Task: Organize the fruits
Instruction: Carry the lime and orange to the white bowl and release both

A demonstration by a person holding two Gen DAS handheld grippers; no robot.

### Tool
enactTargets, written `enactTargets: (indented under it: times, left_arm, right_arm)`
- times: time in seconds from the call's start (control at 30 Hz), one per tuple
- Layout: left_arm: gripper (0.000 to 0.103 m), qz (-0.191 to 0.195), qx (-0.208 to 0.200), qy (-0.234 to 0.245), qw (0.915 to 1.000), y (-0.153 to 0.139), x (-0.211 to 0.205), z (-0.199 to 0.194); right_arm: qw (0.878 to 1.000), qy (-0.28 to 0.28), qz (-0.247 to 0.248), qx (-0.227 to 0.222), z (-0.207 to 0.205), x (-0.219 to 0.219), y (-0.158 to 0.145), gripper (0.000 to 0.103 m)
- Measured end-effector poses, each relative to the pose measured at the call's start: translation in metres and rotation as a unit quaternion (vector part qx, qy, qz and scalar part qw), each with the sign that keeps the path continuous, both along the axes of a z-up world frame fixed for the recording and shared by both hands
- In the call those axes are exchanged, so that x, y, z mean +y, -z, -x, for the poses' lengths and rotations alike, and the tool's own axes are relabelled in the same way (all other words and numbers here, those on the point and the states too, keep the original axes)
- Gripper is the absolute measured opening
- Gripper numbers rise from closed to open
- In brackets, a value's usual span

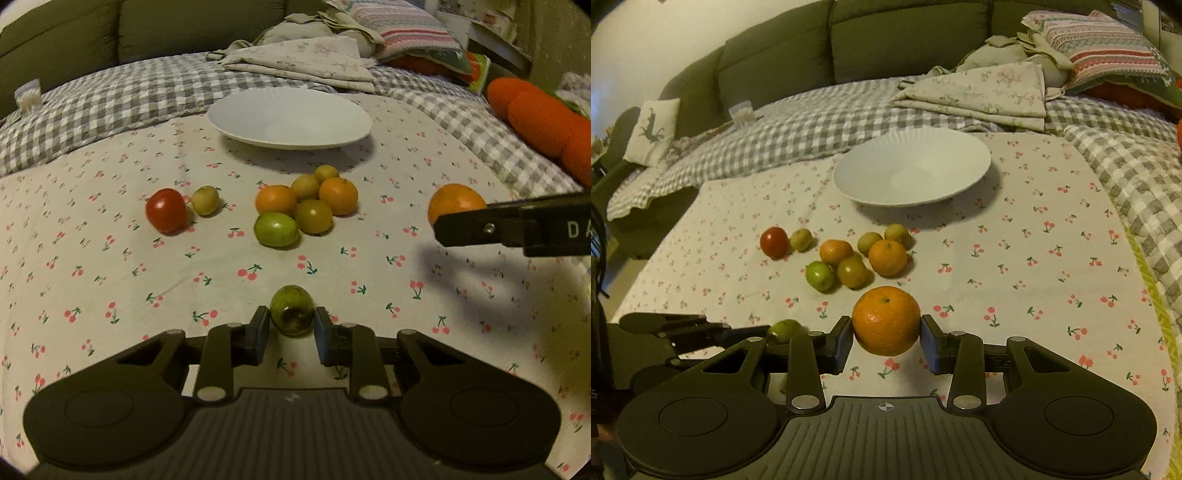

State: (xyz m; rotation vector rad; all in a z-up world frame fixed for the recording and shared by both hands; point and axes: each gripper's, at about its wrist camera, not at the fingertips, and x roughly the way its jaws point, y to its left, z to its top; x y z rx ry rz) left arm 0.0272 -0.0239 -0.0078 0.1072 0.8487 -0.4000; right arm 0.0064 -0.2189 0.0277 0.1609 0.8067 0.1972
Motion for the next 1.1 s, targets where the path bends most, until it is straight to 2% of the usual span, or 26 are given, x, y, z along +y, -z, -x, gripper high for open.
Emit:
enactTargets:
  times: [0.2,0.3,0.43,0.53,0.67,0.87,1.0,1.1]
  left_arm:
    - [0.024,0.042,0.000,-0.036,0.9985,-0.032,0.023,0.009]
    - [0.024,0.087,-0.001,-0.053,0.9948,-0.056,0.042,0.016]
    - [0.024,0.123,-0.013,-0.076,0.9894,-0.086,0.060,0.019]
    - [0.024,0.146,-0.024,-0.087,0.9852,-0.102,0.067,0.015]
    - [0.024,0.141,-0.027,-0.085,0.9860,-0.106,0.055,-0.005]
    - [0.024,0.130,-0.005,-0.074,0.9887,-0.089,0.031,-0.050]
    - [0.024,0.110,-0.020,-0.074,0.9910,-0.079,0.018,-0.074]
    - [0.024,0.110,-0.026,-0.072,0.9910,-0.073,0.014,-0.092]
  right_arm:
    - [0.999,0.019,-0.032,-0.003,0.000,-0.019,-0.009,0.038]
    - [0.997,0.029,-0.073,-0.003,0.001,-0.035,-0.017,0.038]
    - [0.992,0.034,-0.124,-0.012,0.005,-0.053,-0.031,0.038]
    - [0.991,0.041,-0.126,-0.027,0.005,-0.061,-0.040,0.038]
    - [0.990,0.050,-0.125,-0.034,-0.003,-0.069,-0.044,0.038]
    - [0.995,0.051,-0.080,-0.027,-0.028,-0.065,-0.037,0.038]
    - [0.996,0.056,-0.062,-0.032,-0.050,-0.069,-0.034,0.038]
    - [0.995,0.072,-0.056,-0.028,-0.070,-0.075,-0.026,0.038]
